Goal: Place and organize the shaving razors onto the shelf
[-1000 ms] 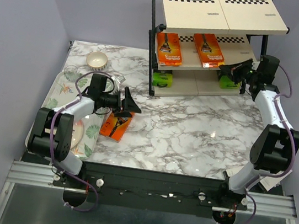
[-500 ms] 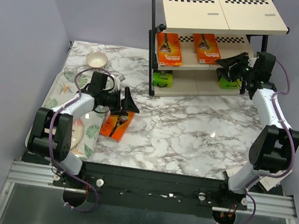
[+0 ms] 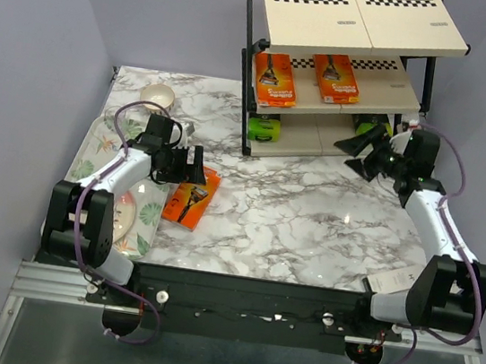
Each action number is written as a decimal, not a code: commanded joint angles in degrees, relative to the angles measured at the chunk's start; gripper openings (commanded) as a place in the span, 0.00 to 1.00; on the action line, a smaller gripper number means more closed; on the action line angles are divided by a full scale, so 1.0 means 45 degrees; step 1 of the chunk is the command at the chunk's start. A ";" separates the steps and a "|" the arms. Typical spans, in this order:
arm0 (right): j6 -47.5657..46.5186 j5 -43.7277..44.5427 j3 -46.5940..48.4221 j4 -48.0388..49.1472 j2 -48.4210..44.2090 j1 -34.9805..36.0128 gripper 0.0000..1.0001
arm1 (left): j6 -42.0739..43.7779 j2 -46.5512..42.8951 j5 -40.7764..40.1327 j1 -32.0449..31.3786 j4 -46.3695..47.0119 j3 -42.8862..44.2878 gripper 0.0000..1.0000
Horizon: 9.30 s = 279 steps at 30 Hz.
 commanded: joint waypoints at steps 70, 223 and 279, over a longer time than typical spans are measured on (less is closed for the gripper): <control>-0.1580 -0.2428 -0.1025 0.1512 0.7602 0.8553 0.26 | -0.6067 -0.6183 0.3834 -0.1056 0.2448 -0.5686 0.77; 0.3615 -0.2916 -0.4482 0.4578 0.4826 0.4334 0.63 | -1.4036 0.3350 0.3658 -0.4005 1.4053 -0.2952 0.24; -0.1287 -0.4637 0.1670 -0.0774 0.0587 -0.5217 0.08 | -0.8411 0.0088 0.4460 -0.1642 0.8370 -0.3342 0.95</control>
